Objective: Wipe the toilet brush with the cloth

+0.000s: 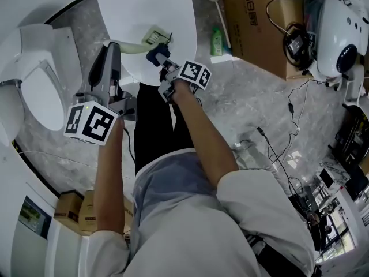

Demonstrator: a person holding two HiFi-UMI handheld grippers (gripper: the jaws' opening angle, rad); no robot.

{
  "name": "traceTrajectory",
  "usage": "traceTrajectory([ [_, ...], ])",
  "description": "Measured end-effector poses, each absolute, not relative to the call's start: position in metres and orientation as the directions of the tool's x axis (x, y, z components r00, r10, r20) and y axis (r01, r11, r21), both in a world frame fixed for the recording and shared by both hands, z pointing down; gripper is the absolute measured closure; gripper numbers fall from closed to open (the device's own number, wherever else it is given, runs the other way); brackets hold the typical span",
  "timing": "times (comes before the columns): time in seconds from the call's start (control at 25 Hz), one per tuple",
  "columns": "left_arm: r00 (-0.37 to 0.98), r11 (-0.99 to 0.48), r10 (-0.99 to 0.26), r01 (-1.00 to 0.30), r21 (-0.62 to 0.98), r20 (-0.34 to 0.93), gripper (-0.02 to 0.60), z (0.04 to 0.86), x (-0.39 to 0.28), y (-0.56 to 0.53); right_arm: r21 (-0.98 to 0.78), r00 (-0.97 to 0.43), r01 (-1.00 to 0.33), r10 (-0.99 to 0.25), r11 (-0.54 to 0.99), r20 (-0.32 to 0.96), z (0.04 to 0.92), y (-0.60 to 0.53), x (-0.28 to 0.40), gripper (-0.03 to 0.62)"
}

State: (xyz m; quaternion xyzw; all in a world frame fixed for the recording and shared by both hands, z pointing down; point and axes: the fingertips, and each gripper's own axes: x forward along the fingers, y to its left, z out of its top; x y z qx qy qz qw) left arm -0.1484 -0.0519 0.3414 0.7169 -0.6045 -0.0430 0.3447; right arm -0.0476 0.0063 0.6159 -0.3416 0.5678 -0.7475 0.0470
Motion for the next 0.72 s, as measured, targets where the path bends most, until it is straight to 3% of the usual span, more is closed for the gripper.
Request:
traceTrajectory([
  [0.24,0.273,-0.038,-0.894,-0.837,0.546,0.356,0.581,0.342,-0.147,-0.057,-0.850,-0.777,-0.446,-0.350,-0.279,0.523,0.633,0.001,-0.030,0.514],
  [0.4,0.281,-0.045,-0.891,-0.837,0.546,0.357,0.581,0.343,-0.145,-0.060,-0.812,-0.742,-0.515,-0.333,-0.274,0.583,0.648,-0.008,-0.012,0.514],
  [0.72,0.283,-0.044,-0.891,-0.832,0.553,0.355,0.581,0.343,-0.143,-0.064,-0.776,-0.715,-0.593,-0.305,-0.213,0.630,0.645,-0.021,-0.037,0.514],
])
